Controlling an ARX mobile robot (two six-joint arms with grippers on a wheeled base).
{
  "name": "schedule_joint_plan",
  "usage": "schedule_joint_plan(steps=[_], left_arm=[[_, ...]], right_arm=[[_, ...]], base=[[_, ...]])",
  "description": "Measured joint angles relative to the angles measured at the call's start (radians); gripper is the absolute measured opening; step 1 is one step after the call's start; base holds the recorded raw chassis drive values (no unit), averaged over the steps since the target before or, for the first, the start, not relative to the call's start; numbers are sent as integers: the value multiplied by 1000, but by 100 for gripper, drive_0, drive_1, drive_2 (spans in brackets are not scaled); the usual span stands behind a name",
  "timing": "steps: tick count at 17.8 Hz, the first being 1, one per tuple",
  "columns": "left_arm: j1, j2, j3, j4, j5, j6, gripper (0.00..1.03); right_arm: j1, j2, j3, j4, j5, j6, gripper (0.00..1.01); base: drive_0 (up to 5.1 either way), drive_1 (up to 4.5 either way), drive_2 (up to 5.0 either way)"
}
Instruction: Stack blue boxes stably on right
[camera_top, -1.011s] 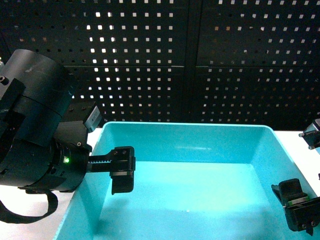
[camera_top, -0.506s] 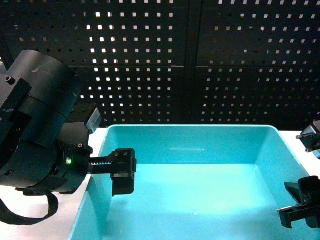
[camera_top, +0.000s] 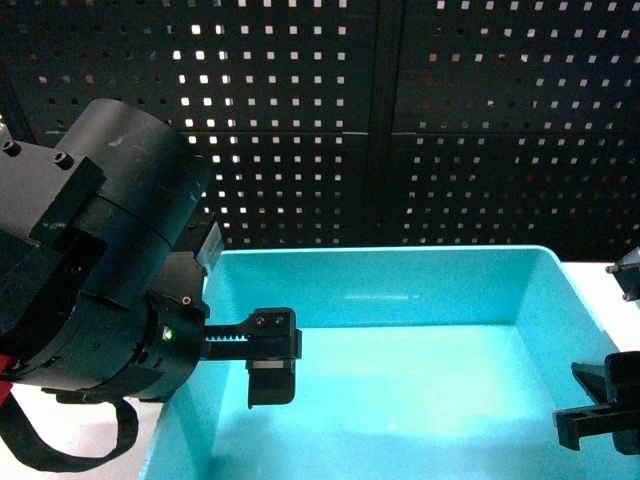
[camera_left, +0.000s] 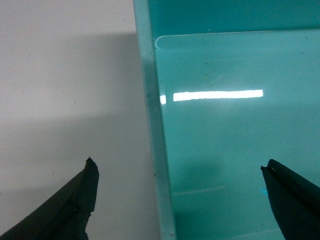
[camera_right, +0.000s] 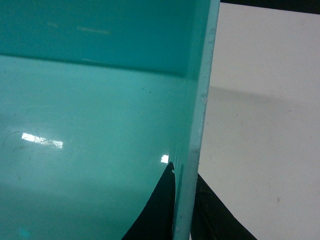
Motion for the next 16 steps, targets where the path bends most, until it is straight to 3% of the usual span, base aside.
schedule_joint_plan(steps=[4, 10, 11, 16], left_arm=[[-28, 0, -18, 7, -28, -42, 62], [-18, 0, -58, 50, -54, -67, 5], [-14, -3, -68, 69, -46, -69, 1], [-12, -32, -82, 77, -40, -34, 2]], right_arm=[[-8, 1, -5, 5, -5, 5, 7], [-10, -4, -25, 15, -13, 5, 7], [-18, -12, -25, 5, -22, 11, 7], [-62, -44, -31, -29, -54, 16, 7]], base=[[0, 0, 0], [0, 0, 0], [0, 0, 0], [0, 0, 0]])
